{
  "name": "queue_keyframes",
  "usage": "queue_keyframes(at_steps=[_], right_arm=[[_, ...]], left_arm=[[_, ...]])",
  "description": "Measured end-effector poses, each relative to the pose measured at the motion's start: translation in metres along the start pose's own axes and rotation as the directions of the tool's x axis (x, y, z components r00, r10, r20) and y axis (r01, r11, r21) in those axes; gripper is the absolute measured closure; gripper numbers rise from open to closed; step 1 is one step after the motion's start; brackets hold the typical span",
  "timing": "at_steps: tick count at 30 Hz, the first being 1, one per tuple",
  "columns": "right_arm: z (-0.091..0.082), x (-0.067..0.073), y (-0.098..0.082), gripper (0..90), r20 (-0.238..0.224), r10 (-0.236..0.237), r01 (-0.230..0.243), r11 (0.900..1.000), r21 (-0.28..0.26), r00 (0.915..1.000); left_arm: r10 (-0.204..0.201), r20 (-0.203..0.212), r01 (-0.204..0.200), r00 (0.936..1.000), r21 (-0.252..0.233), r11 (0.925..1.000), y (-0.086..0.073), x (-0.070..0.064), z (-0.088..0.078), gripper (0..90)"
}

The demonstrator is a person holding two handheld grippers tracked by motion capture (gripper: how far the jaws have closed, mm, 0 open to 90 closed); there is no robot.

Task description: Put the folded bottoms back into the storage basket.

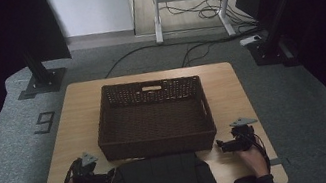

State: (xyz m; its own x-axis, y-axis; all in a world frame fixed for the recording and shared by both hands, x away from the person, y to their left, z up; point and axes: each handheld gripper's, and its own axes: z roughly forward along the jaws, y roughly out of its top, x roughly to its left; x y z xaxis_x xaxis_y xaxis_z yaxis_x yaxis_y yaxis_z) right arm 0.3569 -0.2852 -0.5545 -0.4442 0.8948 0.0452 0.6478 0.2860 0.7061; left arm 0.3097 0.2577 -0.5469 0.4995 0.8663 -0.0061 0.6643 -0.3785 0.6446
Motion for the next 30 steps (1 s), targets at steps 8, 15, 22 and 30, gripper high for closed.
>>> queue_keyframes(at_steps=[8, 15, 22, 30], right_arm=[[-0.011, 0.003, -0.002, 1.2, -0.023, 0.014, -0.013, 1.000, 0.012, 0.9996], [-0.025, 0.011, -0.005, 0.3, -0.043, 0.017, -0.017, 1.000, 0.003, 0.9990], [-0.033, 0.027, -0.007, 0.0, -0.075, 0.000, 0.001, 1.000, 0.013, 0.9972], [-0.041, 0.047, -0.007, 0.0, -0.113, -0.030, 0.031, 0.999, 0.009, 0.9931]], left_arm=[[-0.012, 0.017, 0.012, 0.9998, 0.006, 0.9999, 0.001, 0.000, -0.006, 0.3], [0.000, 0.018, 0.000, 0.9998, -0.026, 0.9997, 0.004, -0.005, -0.017, 0.0], [0.046, 0.040, -0.044, 0.9981, -0.056, 0.9975, 0.008, -0.019, -0.025, 0.0], [0.071, 0.079, -0.065, 0.9943, -0.077, 0.9949, 0.008, -0.032, -0.031, 0.0]])
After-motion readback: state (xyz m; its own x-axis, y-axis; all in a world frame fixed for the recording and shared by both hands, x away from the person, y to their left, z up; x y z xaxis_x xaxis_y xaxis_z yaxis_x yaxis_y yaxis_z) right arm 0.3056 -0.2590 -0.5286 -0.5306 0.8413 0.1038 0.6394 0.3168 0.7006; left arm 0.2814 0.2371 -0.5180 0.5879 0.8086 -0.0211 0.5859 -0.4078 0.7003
